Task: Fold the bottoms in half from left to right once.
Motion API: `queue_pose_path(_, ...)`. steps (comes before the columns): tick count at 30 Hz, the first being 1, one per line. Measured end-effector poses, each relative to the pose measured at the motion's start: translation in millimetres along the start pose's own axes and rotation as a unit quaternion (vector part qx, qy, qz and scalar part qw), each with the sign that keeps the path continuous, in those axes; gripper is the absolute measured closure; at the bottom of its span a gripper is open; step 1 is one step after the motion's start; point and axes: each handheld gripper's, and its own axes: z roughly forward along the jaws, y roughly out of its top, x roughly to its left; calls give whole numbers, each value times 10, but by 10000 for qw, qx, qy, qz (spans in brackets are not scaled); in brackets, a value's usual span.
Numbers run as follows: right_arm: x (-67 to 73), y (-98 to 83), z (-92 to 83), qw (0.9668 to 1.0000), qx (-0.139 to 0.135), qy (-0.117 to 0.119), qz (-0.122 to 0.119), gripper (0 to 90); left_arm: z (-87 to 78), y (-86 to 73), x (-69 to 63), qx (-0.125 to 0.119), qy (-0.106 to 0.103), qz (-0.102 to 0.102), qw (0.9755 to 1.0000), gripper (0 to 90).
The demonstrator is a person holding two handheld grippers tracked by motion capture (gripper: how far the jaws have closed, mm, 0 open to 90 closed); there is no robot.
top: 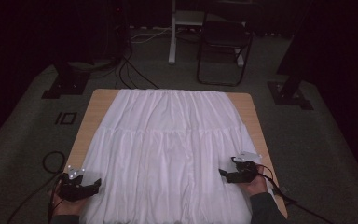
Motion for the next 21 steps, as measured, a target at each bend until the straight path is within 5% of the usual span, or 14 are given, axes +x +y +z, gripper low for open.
queue_pose_path(2,-8,15,-71,9998,51,-98,140,437,-21,7,-22,-26,-120,92,9999,554)
queue_pose_path(5,-71,39,-300,9979,-309,-486,311,433,-23,9,-40,-47,-262,199,9994,741)
queue_pose_path(7,-132,18,-445,9943,-326,-901,464,361,-26,16,-60,-25,-142,321,9994,832)
queue_pose_path(9,-181,-51,-525,9920,-212,-1104,581,302,-26,27,-89,10,3,428,9991,859)
queue_pose_path(13,-205,-218,-538,9914,-7,-1130,652,276,-26,41,-81,4,172,446,9989,868)
queue_pose_path(16,-212,-236,-493,9915,92,-1128,648,273,-74,60,18,-175,135,224,9995,868)
queue_pose_path(21,-217,-241,-460,9920,148,-1088,615,274,-198,101,282,-423,446,-79,9981,869)
